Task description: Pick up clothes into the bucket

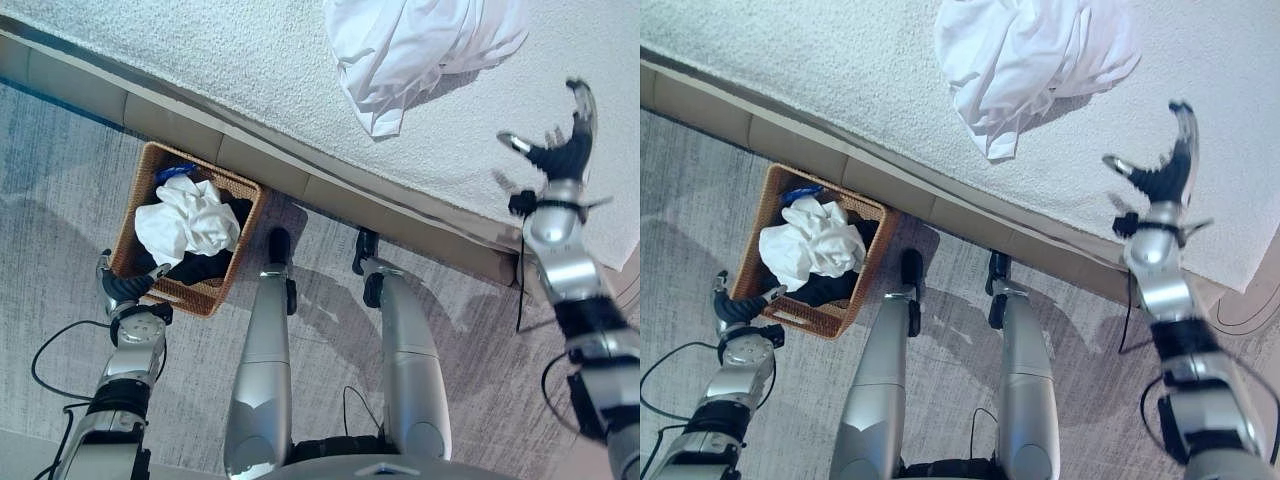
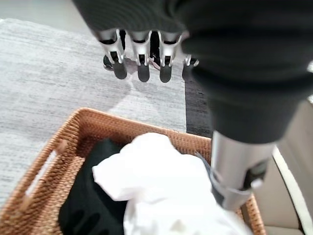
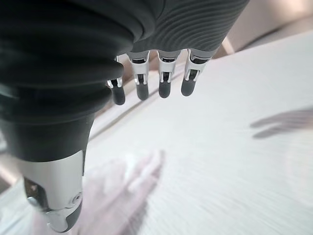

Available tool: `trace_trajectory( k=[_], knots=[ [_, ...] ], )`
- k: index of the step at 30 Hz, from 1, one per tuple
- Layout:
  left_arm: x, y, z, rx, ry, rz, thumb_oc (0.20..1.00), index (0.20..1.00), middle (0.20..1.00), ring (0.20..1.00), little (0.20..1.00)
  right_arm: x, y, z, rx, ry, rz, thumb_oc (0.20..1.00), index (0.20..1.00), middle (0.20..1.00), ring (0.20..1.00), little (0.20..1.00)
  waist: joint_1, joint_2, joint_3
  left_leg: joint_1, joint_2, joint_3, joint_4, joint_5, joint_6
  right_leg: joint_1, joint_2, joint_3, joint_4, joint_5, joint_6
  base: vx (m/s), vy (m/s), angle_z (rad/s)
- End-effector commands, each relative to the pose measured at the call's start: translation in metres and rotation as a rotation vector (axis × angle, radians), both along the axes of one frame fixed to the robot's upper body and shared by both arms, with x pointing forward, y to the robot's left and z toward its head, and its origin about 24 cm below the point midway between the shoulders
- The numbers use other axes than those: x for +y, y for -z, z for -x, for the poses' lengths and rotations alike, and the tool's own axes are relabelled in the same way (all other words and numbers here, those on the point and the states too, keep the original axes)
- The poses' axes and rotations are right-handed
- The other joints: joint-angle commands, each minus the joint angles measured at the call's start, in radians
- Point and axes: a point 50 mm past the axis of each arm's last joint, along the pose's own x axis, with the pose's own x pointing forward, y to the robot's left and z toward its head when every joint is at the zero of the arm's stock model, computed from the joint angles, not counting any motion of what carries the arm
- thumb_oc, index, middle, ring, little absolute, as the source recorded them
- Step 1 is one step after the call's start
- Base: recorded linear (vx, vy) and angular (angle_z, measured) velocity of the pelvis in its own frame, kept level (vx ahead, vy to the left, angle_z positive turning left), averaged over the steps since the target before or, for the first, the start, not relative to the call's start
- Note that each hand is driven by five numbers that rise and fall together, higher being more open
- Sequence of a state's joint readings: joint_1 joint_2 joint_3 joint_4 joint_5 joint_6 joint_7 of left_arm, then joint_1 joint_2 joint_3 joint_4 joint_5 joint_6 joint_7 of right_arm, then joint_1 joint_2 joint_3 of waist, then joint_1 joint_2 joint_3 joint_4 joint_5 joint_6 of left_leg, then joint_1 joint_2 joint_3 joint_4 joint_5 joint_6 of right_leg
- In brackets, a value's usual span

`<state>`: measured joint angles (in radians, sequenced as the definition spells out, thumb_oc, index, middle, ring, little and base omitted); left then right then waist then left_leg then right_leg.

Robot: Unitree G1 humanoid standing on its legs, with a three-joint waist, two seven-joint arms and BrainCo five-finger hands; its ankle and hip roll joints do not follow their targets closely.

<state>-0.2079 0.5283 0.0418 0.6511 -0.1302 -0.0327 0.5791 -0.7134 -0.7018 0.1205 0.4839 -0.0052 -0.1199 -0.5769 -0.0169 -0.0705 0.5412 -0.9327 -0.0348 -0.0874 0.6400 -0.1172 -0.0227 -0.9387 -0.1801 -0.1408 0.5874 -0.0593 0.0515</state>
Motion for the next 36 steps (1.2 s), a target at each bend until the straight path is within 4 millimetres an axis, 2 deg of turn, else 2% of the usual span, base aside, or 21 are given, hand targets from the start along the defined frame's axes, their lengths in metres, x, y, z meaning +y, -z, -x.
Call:
trace_trajectory(
  k=[1,2,3,5,6,11,12,14,15,17,19,23,25,26,27,28,32,35,36],
  knots=[
    [0.012,0.005,0.018,0.039,-0.024,-0.061,1.0,1.0,1.0,1.0,1.0,-0.017,-0.027,0.0,-0.021,0.062,0.054,1.0,1.0,1.0,1.0,1.0,0.022,0.025,-0.021,0.033,-0.011,-0.008,-0.014,-0.034,0.007,0.073,-0.028,0.026,-0.003,-0.056,0.063,0.0,-0.015,0.03],
    [0.011,0.006,0.018,0.041,-0.018,-0.058,1.0,1.0,1.0,1.0,1.0,-0.016,-0.032,-0.003,-0.019,0.063,0.066,1.0,1.0,1.0,1.0,1.0,0.028,0.026,-0.021,0.032,-0.013,-0.009,-0.019,-0.031,0.006,0.073,-0.028,0.025,-0.007,-0.055,0.063,0.0,-0.022,0.05],
    [0.007,0.008,0.018,0.037,0.0,-0.047,1.0,1.0,1.0,1.0,1.0,-0.012,-0.047,-0.011,-0.01,0.067,0.098,1.0,1.0,1.0,1.0,1.0,0.04,0.032,-0.021,0.03,-0.016,-0.012,-0.033,-0.021,0.004,0.072,-0.03,0.021,-0.012,-0.053,0.062,-0.01,-0.02,0.06],
    [0.004,0.01,0.018,0.032,0.013,-0.033,1.0,1.0,1.0,1.0,1.0,-0.009,-0.055,-0.016,-0.003,0.067,0.115,1.0,1.0,1.0,1.0,1.0,0.042,0.037,-0.021,0.027,-0.019,-0.015,-0.041,-0.016,0.004,0.069,-0.033,0.017,-0.013,-0.051,0.061,-0.01,-0.016,0.05],
    [-0.002,0.015,0.018,0.038,0.045,-0.01,1.0,1.0,1.0,1.0,1.0,-0.006,-0.065,-0.023,0.023,0.076,0.134,1.0,1.0,1.0,1.0,1.0,0.059,0.042,-0.021,0.026,-0.023,-0.02,-0.057,-0.005,0.002,0.067,-0.036,0.011,-0.019,-0.047,0.061,-0.01,-0.021,0.04],
    [-0.021,0.022,0.013,0.037,0.137,0.053,1.0,1.0,1.0,1.0,1.0,-0.007,-0.075,-0.036,0.094,0.119,0.144,1.0,1.0,1.0,1.0,1.0,0.075,0.06,-0.021,0.024,-0.032,-0.033,-0.097,0.02,-0.004,0.062,-0.047,-0.003,-0.024,-0.041,0.062,-0.01,-0.045,0.15],
    [-0.027,0.023,0.01,0.023,0.182,0.088,1.0,1.0,1.0,1.0,1.0,-0.016,-0.07,-0.04,0.181,0.166,0.168,1.0,1.0,1.0,1.0,1.0,0.089,0.067,-0.021,0.022,-0.037,-0.042,-0.121,0.036,-0.008,0.059,-0.052,-0.013,-0.027,-0.04,0.062,-0.01,-0.066,0.28],
    [-0.033,0.024,0.007,0.019,0.215,0.096,1.0,1.0,1.0,1.0,1.0,-0.018,-0.071,-0.041,0.198,0.179,0.175,1.0,1.0,1.0,1.0,1.0,0.092,0.075,-0.021,0.021,-0.041,-0.049,-0.134,0.045,-0.01,0.058,-0.056,-0.02,-0.028,-0.042,0.061,-0.01,-0.072,0.22],
    [-0.046,0.022,0.003,-0.017,0.277,0.14,1.0,1.0,1.0,1.0,1.0,-0.022,-0.068,-0.042,0.245,0.202,0.189,1.0,1.0,1.0,1.0,1.0,0.104,0.085,-0.021,0.018,-0.048,-0.061,-0.158,0.062,-0.012,0.053,-0.063,-0.031,-0.026,-0.043,0.06,-0.01,-0.09,0.24],
    [-0.054,0.023,0.002,-0.023,0.311,0.163,1.0,1.0,1.0,1.0,1.0,-0.023,-0.067,-0.043,0.268,0.205,0.196,1.0,1.0,1.0,1.0,1.0,0.109,0.093,-0.021,0.019,-0.053,-0.069,-0.172,0.071,-0.015,0.053,-0.068,-0.04,-0.026,-0.044,0.06,-0.01,-0.077,0.28],
    [-0.073,0.024,-0.002,-0.057,0.403,0.25,1.0,1.0,1.0,1.0,1.0,-0.025,-0.057,-0.045,0.341,0.202,0.227,1.0,1.0,1.0,1.0,1.0,0.123,0.104,-0.021,0.021,-0.061,-0.094,-0.216,0.098,-0.02,0.051,-0.079,-0.062,-0.025,-0.049,0.061,-0.01,-0.09,0.28],
    [-0.087,0.027,-0.005,-0.062,0.47,0.337,1.0,1.0,1.0,1.0,1.0,-0.027,-0.049,-0.047,0.442,0.185,0.294,1.0,1.0,1.0,1.0,1.0,0.132,0.11,-0.021,0.03,-0.067,-0.117,-0.255,0.123,-0.027,0.059,-0.086,-0.083,-0.033,-0.048,0.061,-0.01,-0.083,0.26],
    [-0.097,0.033,-0.003,-0.003,0.559,0.358,1.0,1.0,1.0,1.0,1.0,-0.024,-0.04,-0.052,0.632,0.137,0.411,1.0,1.0,1.0,1.0,1.0,0.144,0.109,-0.021,0.045,-0.067,-0.136,-0.287,0.144,-0.035,0.072,-0.091,-0.101,-0.043,-0.048,0.06,0.0,-0.101,0.18],
    [-0.097,0.033,-0.004,-0.003,0.559,0.358,1.0,1.0,1.0,1.0,1.0,-0.024,-0.04,-0.052,0.632,0.137,0.411,1.0,1.0,1.0,1.0,1.0,0.143,0.11,-0.021,0.045,-0.067,-0.137,-0.287,0.144,-0.035,0.072,-0.091,-0.102,-0.043,-0.048,0.06,0.0,-0.117,0.16],
    [-0.104,0.038,-0.003,0.031,0.6,0.377,1.0,1.0,1.0,1.0,1.0,-0.022,-0.034,-0.054,0.694,0.111,0.414,0.479,0.479,0.479,0.479,0.479,0.146,0.111,-0.021,0.058,-0.068,-0.144,-0.303,0.153,-0.036,0.083,-0.093,-0.108,-0.047,-0.048,0.06,-0.01,-0.063,0.1],
    [-0.108,0.04,-0.004,0.041,0.616,0.386,1.0,1.0,1.0,1.0,1.0,-0.023,-0.031,-0.054,0.708,0.096,0.386,0.2,0.2,0.2,0.2,0.2,0.148,0.112,-0.021,0.067,-0.067,-0.147,-0.313,0.158,-0.038,0.091,-0.092,-0.111,-0.052,-0.047,0.06,-0.01,-0.063,0.11],
    [-0.116,0.034,-0.01,0.027,0.658,0.382,1.0,1.0,1.0,1.0,1.0,-0.021,-0.032,-0.054,0.648,0.06,0.319,0.2,0.2,0.2,0.2,0.2,0.146,0.108,-0.021,0.096,-0.059,-0.149,-0.346,0.173,-0.047,0.114,-0.087,-0.115,-0.071,-0.042,0.063,-0.02,-0.037,0.04],
    [-0.117,0.023,-0.017,-0.01,0.679,0.356,1.0,1.0,1.0,1.0,1.0,-0.015,-0.04,-0.052,0.546,-0.001,0.274,0.2,0.2,0.2,0.2,0.2,0.136,0.096,-0.021,0.134,-0.05,-0.144,-0.366,0.178,-0.055,0.15,-0.079,-0.119,-0.093,-0.039,0.065,-0.01,-0.006,0.01],
    [-0.114,0.016,-0.021,-0.04,0.683,0.344,1.0,1.0,1.0,1.0,1.0,-0.006,-0.051,-0.051,0.464,-0.069,0.258,0.2,0.2,0.2,0.2,0.2,0.126,0.084,-0.021,0.164,-0.045,-0.138,-0.368,0.173,-0.056,0.176,-0.075,-0.116,-0.104,-0.036,0.066,0.0,0.0,0.0]
  ],
)
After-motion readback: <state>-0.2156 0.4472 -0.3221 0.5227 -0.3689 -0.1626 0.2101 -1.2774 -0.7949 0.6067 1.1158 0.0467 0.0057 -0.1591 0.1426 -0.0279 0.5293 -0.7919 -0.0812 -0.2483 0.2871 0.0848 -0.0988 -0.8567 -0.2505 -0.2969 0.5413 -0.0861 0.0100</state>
